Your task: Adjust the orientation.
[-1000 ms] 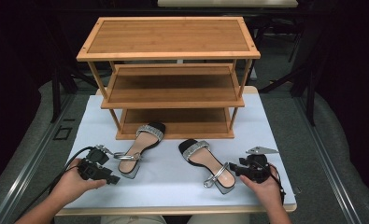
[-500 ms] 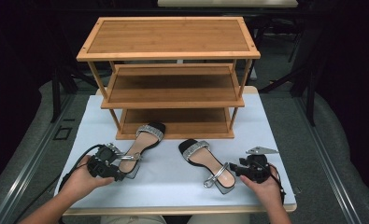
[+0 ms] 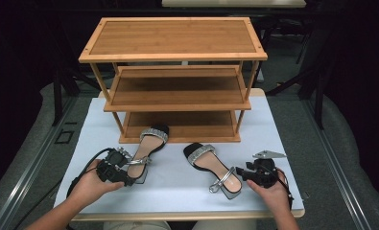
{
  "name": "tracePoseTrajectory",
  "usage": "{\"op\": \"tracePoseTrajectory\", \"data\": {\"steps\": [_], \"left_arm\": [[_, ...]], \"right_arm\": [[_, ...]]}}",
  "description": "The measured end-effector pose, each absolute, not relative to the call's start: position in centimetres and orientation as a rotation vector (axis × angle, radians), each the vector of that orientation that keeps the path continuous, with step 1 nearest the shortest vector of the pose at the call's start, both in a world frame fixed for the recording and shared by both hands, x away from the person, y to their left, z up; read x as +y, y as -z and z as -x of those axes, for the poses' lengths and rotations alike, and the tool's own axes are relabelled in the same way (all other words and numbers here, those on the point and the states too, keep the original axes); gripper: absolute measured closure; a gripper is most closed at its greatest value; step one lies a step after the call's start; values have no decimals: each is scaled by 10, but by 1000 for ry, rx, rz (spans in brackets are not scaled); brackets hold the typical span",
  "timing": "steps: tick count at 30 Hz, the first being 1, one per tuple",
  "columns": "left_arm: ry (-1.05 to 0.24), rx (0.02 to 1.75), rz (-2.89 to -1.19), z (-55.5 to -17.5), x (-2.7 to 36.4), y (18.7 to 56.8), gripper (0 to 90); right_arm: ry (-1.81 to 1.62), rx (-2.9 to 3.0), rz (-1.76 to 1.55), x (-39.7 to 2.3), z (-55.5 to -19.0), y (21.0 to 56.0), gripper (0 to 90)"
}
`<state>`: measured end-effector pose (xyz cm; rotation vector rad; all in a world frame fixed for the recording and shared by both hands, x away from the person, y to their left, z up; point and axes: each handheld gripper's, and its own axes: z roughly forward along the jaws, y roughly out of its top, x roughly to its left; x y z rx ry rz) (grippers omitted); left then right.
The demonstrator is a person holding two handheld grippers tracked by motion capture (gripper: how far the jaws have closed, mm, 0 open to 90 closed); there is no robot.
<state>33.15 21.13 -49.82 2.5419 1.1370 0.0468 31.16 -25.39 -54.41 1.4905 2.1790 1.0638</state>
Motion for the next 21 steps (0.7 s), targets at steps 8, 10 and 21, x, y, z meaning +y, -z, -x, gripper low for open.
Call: {"op": "tracePoseTrajectory", "data": {"steps": [8,10,21], "left_arm": [[-46,1184,-2472,-335,207,482,558],[-51,1183,-2475,-338,205,481,559],[-7,1279,-2436,-358,180,485,569]], "right_arm": [[-1068,2191,-1488,-254,-312,544,475],[-1065,2193,-1485,-254,-312,544,476],[-1063,2189,-1494,-255,-312,545,475]]}}
